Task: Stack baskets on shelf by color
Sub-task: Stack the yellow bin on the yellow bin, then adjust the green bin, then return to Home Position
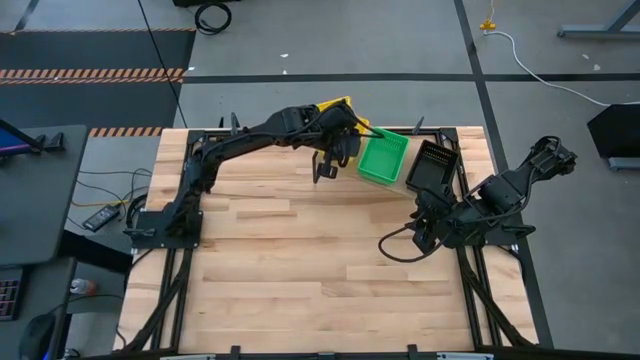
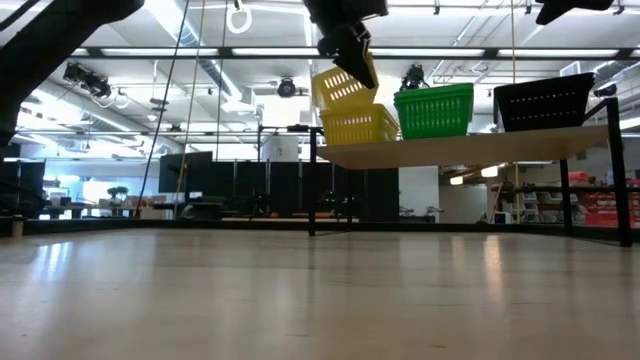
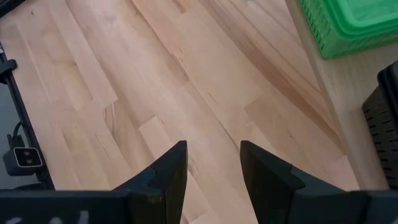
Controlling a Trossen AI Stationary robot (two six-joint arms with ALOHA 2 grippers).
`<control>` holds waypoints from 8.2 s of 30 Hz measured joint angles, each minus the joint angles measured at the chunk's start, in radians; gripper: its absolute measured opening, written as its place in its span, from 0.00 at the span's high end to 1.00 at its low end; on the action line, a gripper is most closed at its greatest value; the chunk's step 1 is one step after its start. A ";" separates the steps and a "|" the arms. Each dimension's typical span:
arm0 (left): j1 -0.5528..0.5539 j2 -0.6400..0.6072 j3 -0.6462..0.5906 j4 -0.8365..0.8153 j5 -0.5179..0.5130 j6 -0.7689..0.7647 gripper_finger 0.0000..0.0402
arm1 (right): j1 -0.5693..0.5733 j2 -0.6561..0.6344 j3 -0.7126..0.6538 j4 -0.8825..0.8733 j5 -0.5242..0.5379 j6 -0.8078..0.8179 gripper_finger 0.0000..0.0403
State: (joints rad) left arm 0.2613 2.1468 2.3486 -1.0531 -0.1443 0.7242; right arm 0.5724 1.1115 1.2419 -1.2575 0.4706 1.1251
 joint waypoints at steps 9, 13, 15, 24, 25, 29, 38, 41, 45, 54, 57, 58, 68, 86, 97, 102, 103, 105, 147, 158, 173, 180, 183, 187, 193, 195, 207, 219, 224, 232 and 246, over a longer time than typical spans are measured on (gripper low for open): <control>0.006 0.000 0.000 0.000 -0.001 0.015 0.69 | 0.000 0.000 0.000 0.000 0.000 0.001 0.62; -0.006 0.000 0.000 0.001 -0.001 0.055 0.70 | 0.000 0.000 0.000 0.000 0.000 0.001 0.62; -0.011 0.000 0.000 0.001 -0.001 0.073 0.72 | 0.000 0.000 0.000 0.000 0.000 0.001 0.62; -0.019 0.000 0.000 0.002 -0.004 0.057 0.83 | 0.000 0.000 0.000 0.000 0.000 0.001 0.62; -0.019 0.000 0.000 0.002 -0.013 0.043 0.83 | 0.000 0.000 0.000 0.000 0.000 0.001 0.62; -0.020 -0.004 0.000 -0.005 -0.102 -0.037 0.84 | 0.000 0.000 0.000 0.001 0.000 0.000 0.62; -0.040 -0.087 0.003 -0.019 -0.019 -0.340 0.82 | -0.017 -0.047 0.000 0.029 0.071 -0.055 0.62; -0.048 -0.115 0.002 -0.032 -0.016 -0.421 0.83 | -0.044 -0.085 0.000 -0.007 0.081 -0.070 0.63; -0.058 -0.158 0.002 -0.054 -0.018 -0.516 0.86 | -0.081 -0.127 0.000 -0.124 0.059 -0.088 0.63; -0.080 -0.232 0.002 -0.093 -0.004 -0.688 0.88 | -0.154 -0.190 0.000 -0.179 0.060 -0.176 0.63; -0.087 -0.243 0.001 -0.102 0.011 -0.695 0.88 | -0.179 -0.187 0.000 -0.201 0.060 -0.235 0.63; -0.091 -0.245 0.002 -0.098 0.011 -0.695 0.88 | -0.188 -0.184 0.000 -0.215 0.060 -0.251 0.63; -0.074 -0.251 0.001 -0.106 0.011 -0.679 0.89 | -0.251 -0.129 0.000 -0.192 0.060 -0.402 0.63; -0.028 -0.251 0.001 -0.119 0.011 -0.652 0.90 | -0.446 0.119 0.000 0.091 0.079 -0.660 0.56; -0.030 -0.251 0.001 -0.143 0.024 -0.653 0.91 | -0.539 0.149 0.000 0.169 0.089 -0.717 0.56; -0.030 -0.251 0.001 -0.143 0.056 -0.667 0.93 | -0.574 0.148 0.000 0.192 0.086 -0.729 0.56; -0.030 -0.251 0.001 -0.143 0.060 -0.668 0.94 | -0.578 0.148 0.000 0.192 0.086 -0.729 0.56; -0.030 -0.251 0.001 -0.145 0.063 -0.675 0.94 | -0.583 0.148 0.000 0.197 0.086 -0.729 0.56; -0.128 -0.517 -0.127 -0.157 -0.086 -0.846 1.00 | -0.421 -0.613 -0.178 0.595 -0.130 -0.632 0.98; -0.242 -0.985 -0.794 0.183 -0.218 -1.088 1.00 | -0.421 -0.902 -0.290 0.596 -0.132 -0.595 0.99; -0.410 -1.440 -1.575 0.936 -0.347 -1.135 1.00 | -0.424 -1.103 -0.454 0.653 -0.206 -0.674 0.99; -0.424 -1.568 -1.875 1.302 -0.300 -1.095 1.00 | -0.425 -1.104 -0.533 0.776 -0.303 -0.783 0.99; -0.424 -1.621 -1.975 1.454 -0.289 -1.097 1.00 | -0.425 -1.105 -0.616 0.998 -0.385 -0.843 0.99; -0.424 -1.688 -2.064 1.589 -0.298 -1.079 1.00 | -0.425 -1.106 -0.731 1.293 -0.429 -0.935 0.99; -0.424 -1.768 -2.084 1.578 -0.304 -1.061 1.00 | -0.425 -1.104 -0.899 1.567 -0.426 -0.944 0.99; -0.424 -1.790 -2.084 1.555 -0.304 -1.046 1.00 | -0.425 -1.104 -0.969 1.703 -0.444 -0.955 0.99; -0.424 -1.951 -2.207 1.534 -0.256 -1.050 1.00 | -0.424 -1.103 -1.223 2.190 -0.515 -1.043 0.99; -0.430 -2.071 -2.340 1.639 -0.110 -1.031 1.00 | -0.424 -1.103 -1.236 2.073 -0.455 -0.892 0.96; -0.430 -2.070 -2.340 1.552 -0.018 -0.957 1.00 | -0.424 -1.103 -1.236 2.071 -0.453 -0.899 0.96; -0.427 -2.070 -2.340 1.484 0.000 -0.948 0.96 | -0.425 -1.104 -1.236 2.066 -0.452 -0.897 0.96; -0.427 -2.069 -2.341 1.368 -0.091 -0.895 0.96 | -0.425 -1.104 -1.236 2.052 -0.427 -1.109 0.96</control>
State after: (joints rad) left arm -0.1654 0.0780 0.0074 0.3151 -0.2352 -0.1705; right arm 0.1474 0.0078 0.0059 0.7941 0.0432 0.0163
